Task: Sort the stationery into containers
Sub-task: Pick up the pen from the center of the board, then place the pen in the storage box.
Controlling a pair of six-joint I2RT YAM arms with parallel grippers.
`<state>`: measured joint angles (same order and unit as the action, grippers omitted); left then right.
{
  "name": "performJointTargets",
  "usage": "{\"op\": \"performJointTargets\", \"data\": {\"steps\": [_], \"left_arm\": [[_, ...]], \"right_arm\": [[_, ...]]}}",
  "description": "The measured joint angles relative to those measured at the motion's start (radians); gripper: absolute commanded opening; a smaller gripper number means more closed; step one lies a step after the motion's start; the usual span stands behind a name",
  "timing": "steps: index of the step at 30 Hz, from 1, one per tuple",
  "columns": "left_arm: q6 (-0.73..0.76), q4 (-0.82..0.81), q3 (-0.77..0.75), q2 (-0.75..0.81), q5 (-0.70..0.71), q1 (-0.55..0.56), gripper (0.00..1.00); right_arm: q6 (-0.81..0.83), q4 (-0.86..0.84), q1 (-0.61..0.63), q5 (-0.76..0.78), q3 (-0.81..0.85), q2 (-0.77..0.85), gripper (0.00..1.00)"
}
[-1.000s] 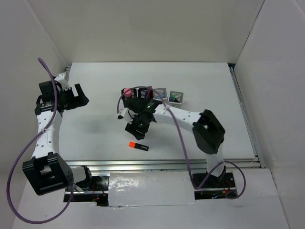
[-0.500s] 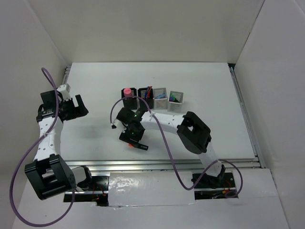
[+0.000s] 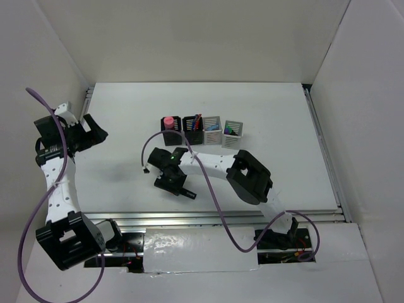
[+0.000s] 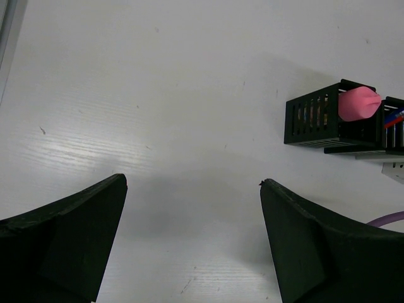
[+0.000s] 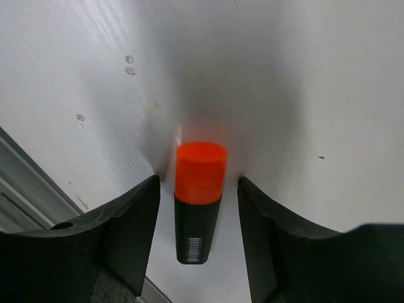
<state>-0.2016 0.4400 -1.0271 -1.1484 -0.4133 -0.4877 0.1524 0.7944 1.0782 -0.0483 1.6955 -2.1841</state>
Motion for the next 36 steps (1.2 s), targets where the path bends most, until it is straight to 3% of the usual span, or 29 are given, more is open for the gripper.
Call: {"op": "performJointTargets", "data": {"steps": [2, 6, 9, 14, 19, 23, 26, 30, 36], "left_arm": [[-0.008, 0.001, -0.002, 0.000, -0.001, 0.000, 0.99], [-0.010, 0.003, -0.002, -0.002, -0.003, 0.000, 0.99], [-0.010, 0.001, -0.002, -0.002, -0.004, 0.000, 0.99], [-0.019, -0.027, -0.002, -0.002, -0.035, 0.000, 0.99], [-0.039, -0.111, 0.003, -0.002, -0.069, 0.024, 0.99], [-0.037, -0.166, 0.026, 0.000, -0.069, 0.092, 0.99], [-0.037, -0.181, 0.039, 0.000, -0.063, 0.140, 0.99], [-0.040, -0.204, 0.052, 0.000, -0.047, 0.167, 0.99], [-0.039, -0.209, 0.065, -0.001, -0.014, 0.195, 0.99]], "right_arm": [[0.001, 0.001, 0.004, 0.013, 0.006, -0.006, 0.50], [0.002, 0.000, 0.005, 0.028, 0.008, -0.008, 0.18], [0.013, -0.004, -0.004, 0.027, 0.002, -0.002, 0.00], [0.044, -0.002, -0.100, -0.051, -0.008, 0.061, 0.00], [0.009, -0.101, -0.402, -0.199, 0.002, 0.291, 0.00], [-0.049, -0.306, -0.669, -0.244, -0.011, 0.513, 0.00], [-0.089, -0.441, -0.781, -0.257, -0.037, 0.626, 0.00], [-0.128, -0.560, -0.850, -0.308, -0.098, 0.656, 0.00], [-0.160, -0.581, -0.907, -0.384, -0.207, 0.540, 0.00]]}}
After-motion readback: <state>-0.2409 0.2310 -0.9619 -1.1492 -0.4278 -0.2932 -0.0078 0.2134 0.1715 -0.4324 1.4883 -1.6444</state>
